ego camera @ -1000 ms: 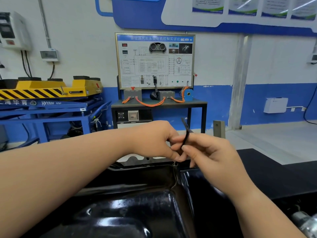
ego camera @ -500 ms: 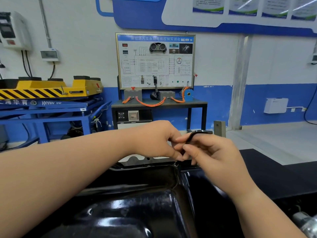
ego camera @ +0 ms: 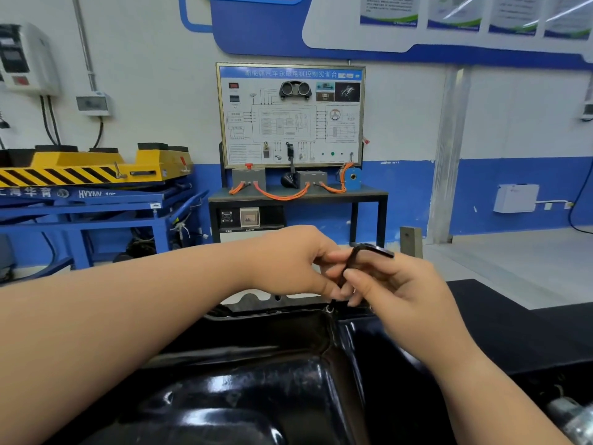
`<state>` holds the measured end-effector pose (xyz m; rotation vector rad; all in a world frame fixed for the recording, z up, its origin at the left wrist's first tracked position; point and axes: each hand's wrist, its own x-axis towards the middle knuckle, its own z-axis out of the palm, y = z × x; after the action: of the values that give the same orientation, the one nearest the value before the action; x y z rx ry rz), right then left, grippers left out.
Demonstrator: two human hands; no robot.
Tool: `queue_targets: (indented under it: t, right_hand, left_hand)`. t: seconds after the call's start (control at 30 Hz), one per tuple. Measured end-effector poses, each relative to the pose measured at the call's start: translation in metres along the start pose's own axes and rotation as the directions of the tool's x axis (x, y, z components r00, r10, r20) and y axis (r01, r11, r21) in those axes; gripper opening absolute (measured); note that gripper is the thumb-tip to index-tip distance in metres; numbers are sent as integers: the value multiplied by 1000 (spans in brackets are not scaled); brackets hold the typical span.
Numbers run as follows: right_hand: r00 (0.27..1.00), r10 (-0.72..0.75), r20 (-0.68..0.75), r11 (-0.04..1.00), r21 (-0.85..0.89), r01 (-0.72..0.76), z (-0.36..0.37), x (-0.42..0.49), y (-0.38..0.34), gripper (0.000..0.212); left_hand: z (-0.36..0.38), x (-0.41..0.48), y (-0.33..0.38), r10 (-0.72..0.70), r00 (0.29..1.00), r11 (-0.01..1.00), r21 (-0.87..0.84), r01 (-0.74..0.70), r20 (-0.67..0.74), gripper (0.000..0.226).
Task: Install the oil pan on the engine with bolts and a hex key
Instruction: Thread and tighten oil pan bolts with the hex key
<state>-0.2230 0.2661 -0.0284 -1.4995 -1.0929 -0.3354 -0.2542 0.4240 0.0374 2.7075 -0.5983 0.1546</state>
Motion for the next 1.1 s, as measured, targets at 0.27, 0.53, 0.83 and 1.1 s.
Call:
queue_targets:
  t: [0.27,0.53,0.83,1.1]
  right_hand:
    - [998,21,-55,1000,-5,-21,3,0,1,19]
    - [1000,-8,-6,999,-37,8,3,-1,-2,27]
    - [983,-164,-77,970,-196,146,7,-2,-8,24]
    - [918,-334,-212,869,-447,213,9,1,-7,45]
  left_hand:
    - [4,2,-1,23,1000,1000,5,-23,-5,24]
    - [3,3,-1,33,999,998,60,-32,-18,29]
    - [1,2,-1,73,997,994,79,-72,-3,42]
    - [4,3,-2,64,998,993,95,-66,17,10]
